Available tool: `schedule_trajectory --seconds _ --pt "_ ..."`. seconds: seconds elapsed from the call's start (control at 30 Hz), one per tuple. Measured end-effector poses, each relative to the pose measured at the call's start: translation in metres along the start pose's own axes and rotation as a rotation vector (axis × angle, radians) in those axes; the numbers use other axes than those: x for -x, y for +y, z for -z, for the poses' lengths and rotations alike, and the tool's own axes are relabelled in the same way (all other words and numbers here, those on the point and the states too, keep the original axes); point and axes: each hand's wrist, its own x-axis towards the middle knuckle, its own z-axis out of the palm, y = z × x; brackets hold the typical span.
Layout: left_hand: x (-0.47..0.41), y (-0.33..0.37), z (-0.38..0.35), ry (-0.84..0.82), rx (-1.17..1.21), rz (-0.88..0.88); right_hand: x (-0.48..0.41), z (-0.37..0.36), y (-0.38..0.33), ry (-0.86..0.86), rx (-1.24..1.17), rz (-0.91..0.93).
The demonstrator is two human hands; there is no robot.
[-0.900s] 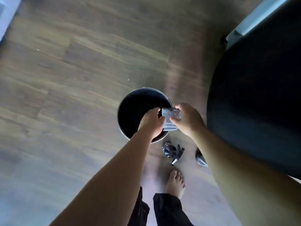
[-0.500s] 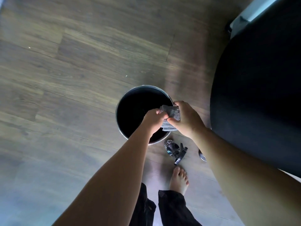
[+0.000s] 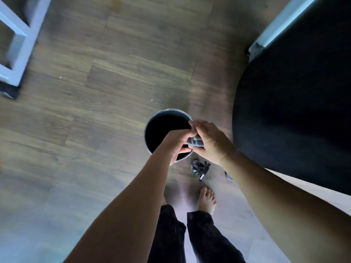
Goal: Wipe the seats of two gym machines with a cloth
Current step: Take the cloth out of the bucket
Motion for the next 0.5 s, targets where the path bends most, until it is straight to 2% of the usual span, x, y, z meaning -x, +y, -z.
schedule_trajectory --seconds 0.17,0.3,0.5 --pt "0.112 0.041 -0.02 0.005 -0.174 0.028 0.043 0.084 -0.062 0.055 -0.086 -0.11" --pt "0.204 0.064 -0.038 0.013 -0.452 -0.042 0.089 0.155 -0.116 0.178 -0.148 -0.197" --pt "0.325 0.077 -0.053 0.185 -1.211 -0.313 0.166 0.231 -0.184 0.269 -0.167 -0.293"
